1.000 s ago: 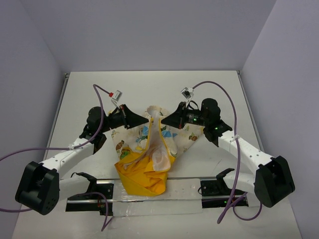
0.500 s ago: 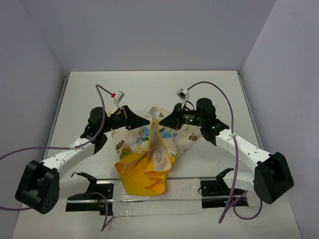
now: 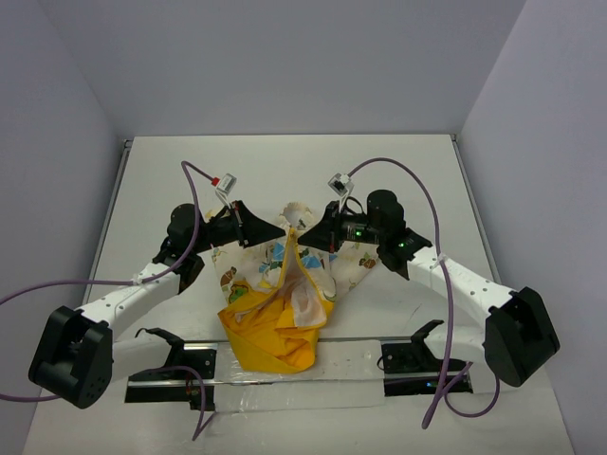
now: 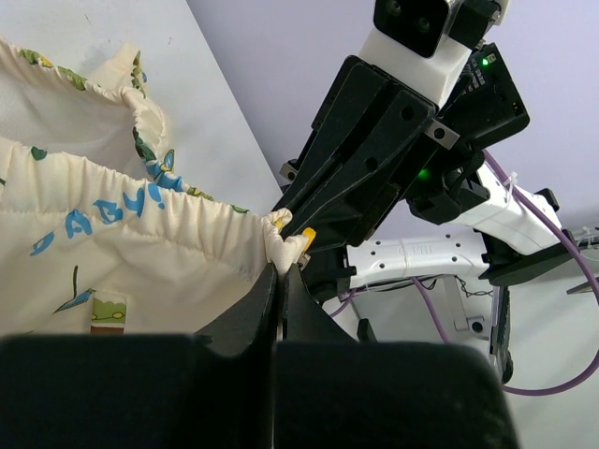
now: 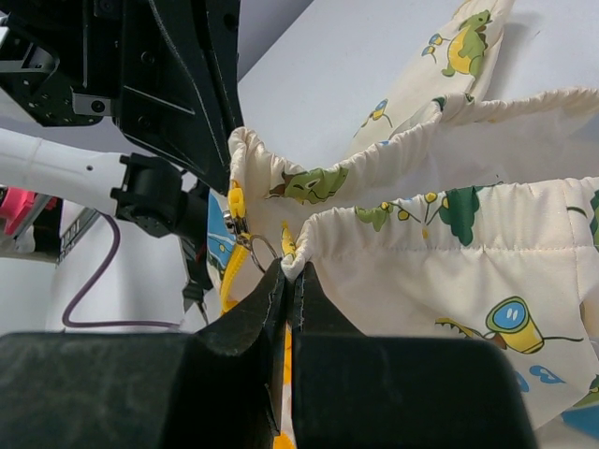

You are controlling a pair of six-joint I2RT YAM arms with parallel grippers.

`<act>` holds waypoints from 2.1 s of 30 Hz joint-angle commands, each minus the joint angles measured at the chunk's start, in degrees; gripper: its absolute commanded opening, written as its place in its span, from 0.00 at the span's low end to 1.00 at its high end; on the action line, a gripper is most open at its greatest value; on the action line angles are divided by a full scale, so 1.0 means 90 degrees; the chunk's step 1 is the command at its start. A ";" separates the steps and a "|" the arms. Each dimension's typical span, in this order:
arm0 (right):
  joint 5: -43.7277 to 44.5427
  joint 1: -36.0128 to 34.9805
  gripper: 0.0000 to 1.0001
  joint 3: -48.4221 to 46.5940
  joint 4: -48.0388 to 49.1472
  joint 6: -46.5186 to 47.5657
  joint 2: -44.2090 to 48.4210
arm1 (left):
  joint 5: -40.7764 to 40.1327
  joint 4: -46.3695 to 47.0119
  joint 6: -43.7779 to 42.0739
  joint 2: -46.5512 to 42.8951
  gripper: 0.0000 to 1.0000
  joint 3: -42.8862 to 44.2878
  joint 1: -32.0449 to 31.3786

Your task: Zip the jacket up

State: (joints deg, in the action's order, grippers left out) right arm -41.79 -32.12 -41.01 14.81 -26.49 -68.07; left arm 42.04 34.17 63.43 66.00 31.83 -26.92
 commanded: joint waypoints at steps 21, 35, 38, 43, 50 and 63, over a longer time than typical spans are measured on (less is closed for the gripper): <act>-0.0024 -0.0080 0.00 -0.0016 0.0005 0.0124 0.0477 | -0.0127 0.0470 0.0048 -0.0116 0.00 0.0135 -0.0033; -0.0122 -0.0084 0.00 0.0011 -0.0045 0.0166 0.0439 | -0.0140 0.0570 0.0112 -0.0052 0.00 0.0125 -0.0037; -0.0112 -0.0084 0.00 -0.0021 -0.0045 0.0170 0.0425 | -0.0102 0.0625 0.0149 -0.0038 0.00 0.0125 -0.0028; -0.0122 -0.0084 0.00 -0.0043 -0.0024 0.0150 0.0416 | -0.0111 0.0597 0.0140 -0.0048 0.00 0.0105 -0.0036; -0.0169 -0.0085 0.00 -0.0051 0.0025 0.0130 0.0454 | -0.0119 0.0607 0.0140 -0.0058 0.00 0.0066 -0.0037; -0.0132 -0.0084 0.00 -0.0032 0.0024 0.0141 0.0494 | -0.0110 0.0656 0.0159 0.0050 0.00 0.0037 -0.0037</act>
State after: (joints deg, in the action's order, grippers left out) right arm -42.50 -32.29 -40.77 13.58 -25.82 -65.47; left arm 40.97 35.64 64.45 66.39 31.83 -26.92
